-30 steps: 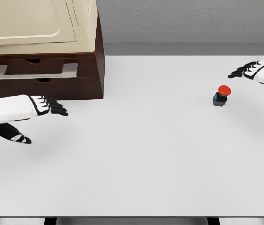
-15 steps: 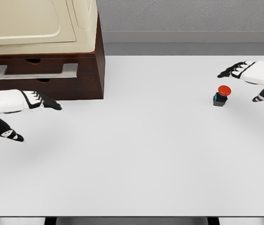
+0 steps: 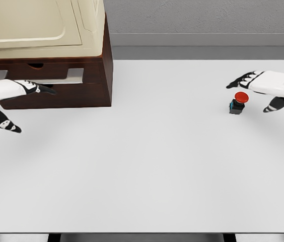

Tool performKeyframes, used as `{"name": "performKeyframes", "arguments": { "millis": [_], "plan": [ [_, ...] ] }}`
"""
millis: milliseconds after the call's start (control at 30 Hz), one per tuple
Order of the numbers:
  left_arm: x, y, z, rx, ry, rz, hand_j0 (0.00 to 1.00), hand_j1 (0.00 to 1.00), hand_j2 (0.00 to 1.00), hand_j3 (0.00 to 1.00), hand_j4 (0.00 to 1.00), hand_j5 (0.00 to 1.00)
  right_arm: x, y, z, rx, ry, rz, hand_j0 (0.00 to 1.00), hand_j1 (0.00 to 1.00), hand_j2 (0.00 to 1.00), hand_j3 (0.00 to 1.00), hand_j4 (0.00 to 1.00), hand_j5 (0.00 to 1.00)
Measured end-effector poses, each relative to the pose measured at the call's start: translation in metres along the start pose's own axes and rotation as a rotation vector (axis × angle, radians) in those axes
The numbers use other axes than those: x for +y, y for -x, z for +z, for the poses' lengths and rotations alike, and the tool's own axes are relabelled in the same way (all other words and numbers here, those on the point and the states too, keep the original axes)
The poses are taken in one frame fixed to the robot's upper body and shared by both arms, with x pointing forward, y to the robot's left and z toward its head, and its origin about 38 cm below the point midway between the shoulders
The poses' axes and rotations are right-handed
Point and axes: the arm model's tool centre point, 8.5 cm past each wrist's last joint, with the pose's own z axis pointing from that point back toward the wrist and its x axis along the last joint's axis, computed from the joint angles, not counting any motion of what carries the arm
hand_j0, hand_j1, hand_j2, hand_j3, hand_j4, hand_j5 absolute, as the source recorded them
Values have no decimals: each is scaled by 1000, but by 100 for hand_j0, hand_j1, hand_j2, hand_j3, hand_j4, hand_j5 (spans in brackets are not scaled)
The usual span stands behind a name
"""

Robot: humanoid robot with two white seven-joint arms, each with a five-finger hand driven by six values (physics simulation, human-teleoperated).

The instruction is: Open the cabinet drawer with left arm, and place a switch into the drawer with right arm

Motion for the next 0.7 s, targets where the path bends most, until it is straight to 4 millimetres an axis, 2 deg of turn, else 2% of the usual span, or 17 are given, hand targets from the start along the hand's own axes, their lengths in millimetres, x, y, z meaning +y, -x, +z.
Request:
{"name": "performKeyframes", "arguments": {
  "millis": [167,400,600,700],
  "plan": [
    [7,7,-3,13,-31,30,100,100,100,100,100,100,1,-2,-3,-8,-4,2,100,100,100,100,100,100],
    [23,14,-18,1,-90,88,100,100,100,100,100,100,0,-9,-7,-26,-8,14,100,100,100,100,100,100],
    [23,16,-23,-7,-96,88,100,100,100,100,100,100,0,-15,-11,-43,-13,25,100,100,100,100,100,100],
    [21,15,-19,-11,-81,55,100,100,100,100,100,100,0,-16,-12,-47,-14,27,100,100,100,100,100,100]
  ]
}}
